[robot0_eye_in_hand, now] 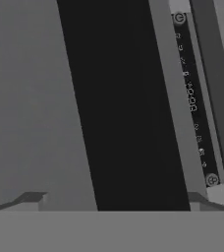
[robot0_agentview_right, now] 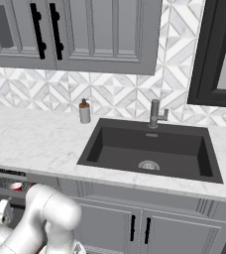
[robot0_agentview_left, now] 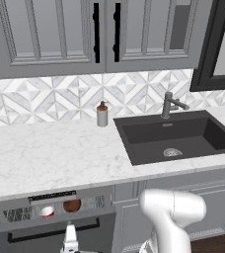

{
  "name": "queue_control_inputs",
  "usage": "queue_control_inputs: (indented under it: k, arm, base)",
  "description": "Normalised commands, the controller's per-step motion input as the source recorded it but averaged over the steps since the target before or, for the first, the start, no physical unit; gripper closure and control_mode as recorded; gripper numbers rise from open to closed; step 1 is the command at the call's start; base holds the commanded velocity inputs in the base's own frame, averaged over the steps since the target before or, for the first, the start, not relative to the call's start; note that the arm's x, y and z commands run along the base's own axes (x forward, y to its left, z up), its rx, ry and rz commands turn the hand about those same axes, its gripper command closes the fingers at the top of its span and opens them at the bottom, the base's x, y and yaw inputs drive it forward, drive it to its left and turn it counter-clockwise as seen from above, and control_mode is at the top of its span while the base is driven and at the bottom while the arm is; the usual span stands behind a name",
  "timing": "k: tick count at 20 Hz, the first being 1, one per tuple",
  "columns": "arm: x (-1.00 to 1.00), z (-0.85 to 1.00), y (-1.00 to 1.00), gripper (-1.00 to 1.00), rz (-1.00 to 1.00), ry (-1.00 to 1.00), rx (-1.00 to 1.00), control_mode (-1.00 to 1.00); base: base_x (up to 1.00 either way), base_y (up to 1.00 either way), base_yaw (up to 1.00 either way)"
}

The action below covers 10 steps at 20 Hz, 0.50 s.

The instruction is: Pick up the cup and bowl from the counter, place them in the dishwasher, and close the dishwasher door.

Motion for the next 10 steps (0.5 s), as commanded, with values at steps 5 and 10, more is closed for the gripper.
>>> queue_control_inputs:
  k: [5, 10]
  arm:
    - [0.52, -0.05, 0.0, -1.0, 0.12, 0.08, -0.08, -1.0]
    - [0.66, -0.05, 0.0, -1.0, 0.03, 0.05, -0.07, -1.0]
  base:
    - [0.0, 0.0, 0.0]
    - [0.0, 0.0, 0.0]
